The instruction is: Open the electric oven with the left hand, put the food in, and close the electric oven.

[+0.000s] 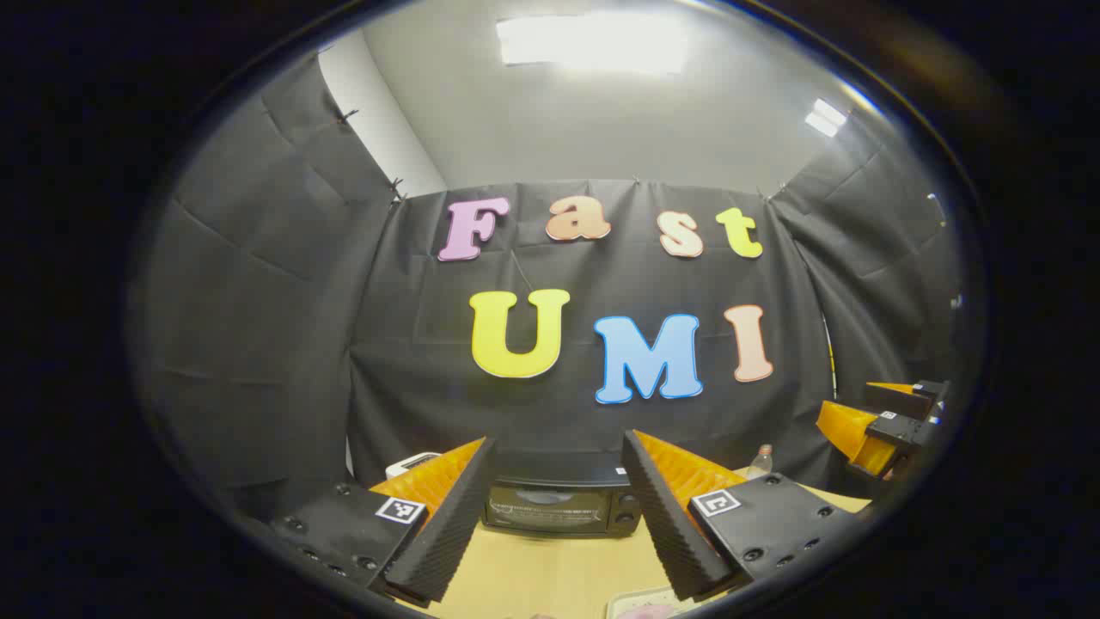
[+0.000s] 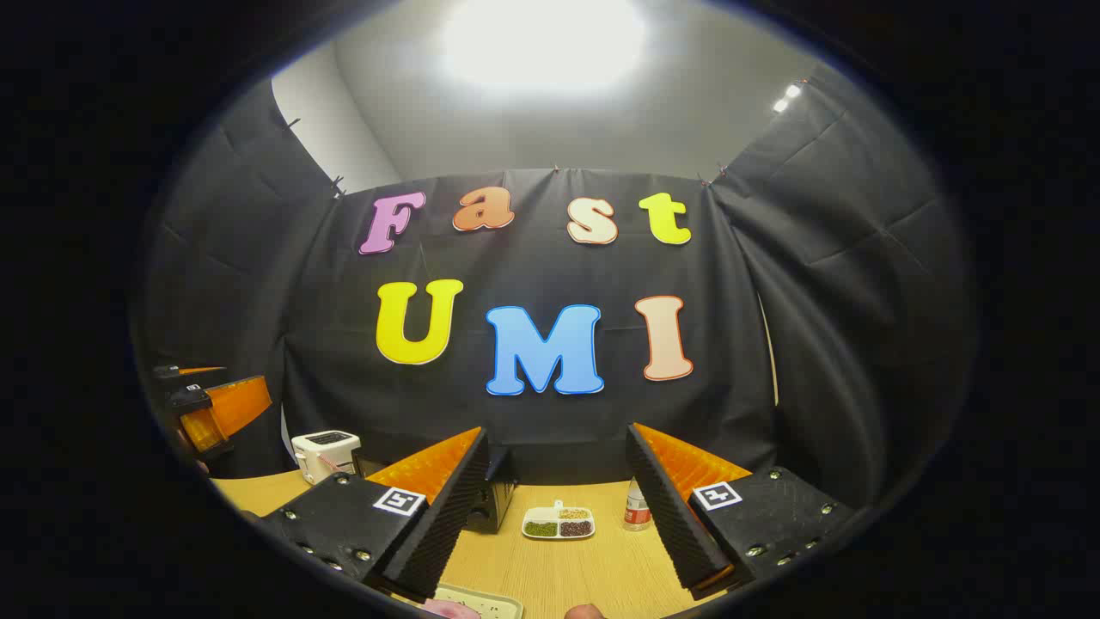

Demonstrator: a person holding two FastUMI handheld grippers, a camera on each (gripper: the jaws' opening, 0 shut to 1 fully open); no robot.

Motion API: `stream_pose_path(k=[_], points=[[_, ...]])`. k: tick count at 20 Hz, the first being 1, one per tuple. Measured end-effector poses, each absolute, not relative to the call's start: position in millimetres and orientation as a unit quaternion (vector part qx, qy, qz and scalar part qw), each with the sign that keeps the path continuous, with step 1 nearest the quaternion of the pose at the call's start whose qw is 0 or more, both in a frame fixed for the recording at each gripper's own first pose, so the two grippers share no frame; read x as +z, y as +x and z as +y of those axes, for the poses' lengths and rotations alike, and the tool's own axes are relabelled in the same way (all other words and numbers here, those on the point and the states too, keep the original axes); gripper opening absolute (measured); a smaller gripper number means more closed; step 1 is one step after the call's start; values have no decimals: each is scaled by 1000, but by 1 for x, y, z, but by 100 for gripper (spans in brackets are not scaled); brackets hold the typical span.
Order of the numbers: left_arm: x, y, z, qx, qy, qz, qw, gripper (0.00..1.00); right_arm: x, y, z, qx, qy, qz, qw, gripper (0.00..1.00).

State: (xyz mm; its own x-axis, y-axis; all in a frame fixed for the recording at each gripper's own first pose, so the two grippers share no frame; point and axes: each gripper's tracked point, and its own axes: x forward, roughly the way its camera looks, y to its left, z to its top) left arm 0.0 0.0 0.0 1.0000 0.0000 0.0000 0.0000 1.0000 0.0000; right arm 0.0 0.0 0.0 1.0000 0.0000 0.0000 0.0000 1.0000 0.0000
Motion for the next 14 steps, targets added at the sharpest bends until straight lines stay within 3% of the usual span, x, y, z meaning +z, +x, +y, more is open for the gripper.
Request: stream_pose_path(k=[4, 6, 8, 9, 14], points=[[0, 2, -2, -3, 6, 0, 1000, 97, 3, -3, 0, 4, -5, -5, 1000, 98], [-1, 5, -2, -2, 10, 3, 1000, 100, 2, -3, -1, 7, -12, -7, 1000, 98], [-9, 7, -2, 0, 9, 11, 1000, 97, 1, -3, -3, 9, -16, -9, 1000, 98], [-10, 8, -4, 2, 7, 14, 1000, 90, 0, -2, -4, 10, -16, -9, 1000, 98], [-14, 20, -10, 8, 17, 19, 1000, 100, -13, 3, -11, 17, -9, 0, 1000, 98]])
